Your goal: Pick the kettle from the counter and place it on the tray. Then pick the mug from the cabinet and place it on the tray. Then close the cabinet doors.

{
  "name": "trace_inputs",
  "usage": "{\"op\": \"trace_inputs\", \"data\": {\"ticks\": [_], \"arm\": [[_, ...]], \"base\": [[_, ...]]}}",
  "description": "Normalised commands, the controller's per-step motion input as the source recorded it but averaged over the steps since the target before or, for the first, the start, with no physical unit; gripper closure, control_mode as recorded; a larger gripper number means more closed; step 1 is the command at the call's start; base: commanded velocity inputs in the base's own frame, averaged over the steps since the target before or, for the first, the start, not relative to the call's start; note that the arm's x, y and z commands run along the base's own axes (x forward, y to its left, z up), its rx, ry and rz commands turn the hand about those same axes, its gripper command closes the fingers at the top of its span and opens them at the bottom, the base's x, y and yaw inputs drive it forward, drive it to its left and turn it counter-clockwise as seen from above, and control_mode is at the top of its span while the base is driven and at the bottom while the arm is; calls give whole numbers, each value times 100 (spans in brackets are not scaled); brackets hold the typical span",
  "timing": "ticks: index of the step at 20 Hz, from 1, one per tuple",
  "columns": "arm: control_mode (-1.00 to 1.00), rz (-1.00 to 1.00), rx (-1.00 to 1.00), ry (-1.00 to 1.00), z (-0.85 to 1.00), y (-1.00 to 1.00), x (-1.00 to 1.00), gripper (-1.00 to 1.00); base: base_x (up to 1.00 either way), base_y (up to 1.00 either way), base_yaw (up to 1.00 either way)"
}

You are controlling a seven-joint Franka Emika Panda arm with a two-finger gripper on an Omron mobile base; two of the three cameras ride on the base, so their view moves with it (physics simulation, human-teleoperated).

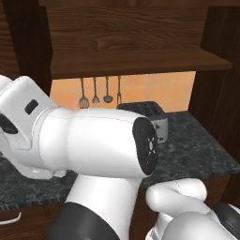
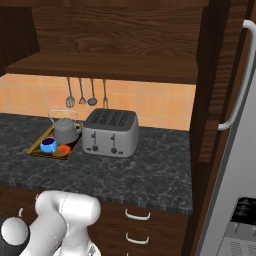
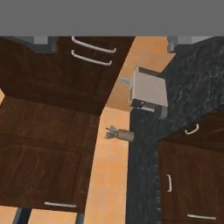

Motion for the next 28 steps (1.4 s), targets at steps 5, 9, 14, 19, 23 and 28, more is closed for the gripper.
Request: {"op": "trace_inputs", "data": {"ticks": [5, 9, 14, 19, 23, 28], "arm": [[-100, -22, -6, 8, -4, 48, 53, -100], [-100, -12, -6, 18, -7, 16, 68, -100], [-100, -8, -6, 23, -26, -1, 55, -100], [-100, -12, 0, 6, -19, -18, 42, -100], [-100, -22, 0, 0, -16, -28, 24, -100], [-100, -25, 0, 0, -11, -35, 18, -100]], "base": [[0, 0, 0], [0, 0, 0], [0, 0, 0], [0, 0, 0], [0, 0, 0], [0, 0, 0]]}}
